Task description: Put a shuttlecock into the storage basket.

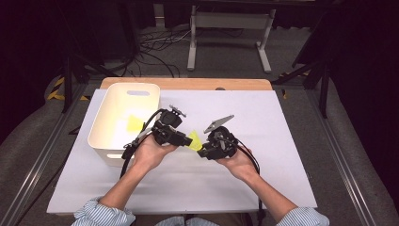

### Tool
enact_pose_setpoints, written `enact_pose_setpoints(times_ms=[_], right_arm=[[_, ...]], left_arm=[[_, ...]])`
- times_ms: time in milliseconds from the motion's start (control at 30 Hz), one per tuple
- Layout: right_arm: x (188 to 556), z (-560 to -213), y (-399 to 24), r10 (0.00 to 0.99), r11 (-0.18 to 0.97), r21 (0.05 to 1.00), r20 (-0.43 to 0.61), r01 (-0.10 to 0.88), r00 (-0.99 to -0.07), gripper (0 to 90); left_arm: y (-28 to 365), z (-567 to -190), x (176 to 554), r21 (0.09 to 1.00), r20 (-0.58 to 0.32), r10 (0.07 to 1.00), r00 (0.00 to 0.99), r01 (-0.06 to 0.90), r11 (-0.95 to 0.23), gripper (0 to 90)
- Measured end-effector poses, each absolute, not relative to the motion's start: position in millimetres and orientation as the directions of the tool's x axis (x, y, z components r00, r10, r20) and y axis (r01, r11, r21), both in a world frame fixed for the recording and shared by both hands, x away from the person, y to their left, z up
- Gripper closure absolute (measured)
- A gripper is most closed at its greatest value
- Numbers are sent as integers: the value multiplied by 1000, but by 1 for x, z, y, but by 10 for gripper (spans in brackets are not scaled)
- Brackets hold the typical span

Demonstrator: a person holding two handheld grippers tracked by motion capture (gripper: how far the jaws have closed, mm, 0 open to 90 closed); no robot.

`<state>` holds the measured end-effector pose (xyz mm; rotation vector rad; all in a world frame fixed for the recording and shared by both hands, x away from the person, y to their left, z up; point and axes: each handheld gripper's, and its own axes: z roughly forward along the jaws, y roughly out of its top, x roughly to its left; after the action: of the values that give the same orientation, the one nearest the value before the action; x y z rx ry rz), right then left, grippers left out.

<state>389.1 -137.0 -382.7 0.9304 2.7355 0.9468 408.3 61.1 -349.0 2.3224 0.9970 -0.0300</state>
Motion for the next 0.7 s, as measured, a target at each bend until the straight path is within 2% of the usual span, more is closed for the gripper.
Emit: enact_pose_setpoints(times_ms=[400, 700], right_arm=[[390, -384, -136, 585, 620, 588, 96, 520, -805, 646], [391, -387, -136, 588, 618, 592, 91, 518, -804, 645]], left_arm=[[59, -350, 407, 514, -245, 640, 728, 657, -551, 769], [59, -349, 406, 521, -228, 632, 740, 642, -563, 844]])
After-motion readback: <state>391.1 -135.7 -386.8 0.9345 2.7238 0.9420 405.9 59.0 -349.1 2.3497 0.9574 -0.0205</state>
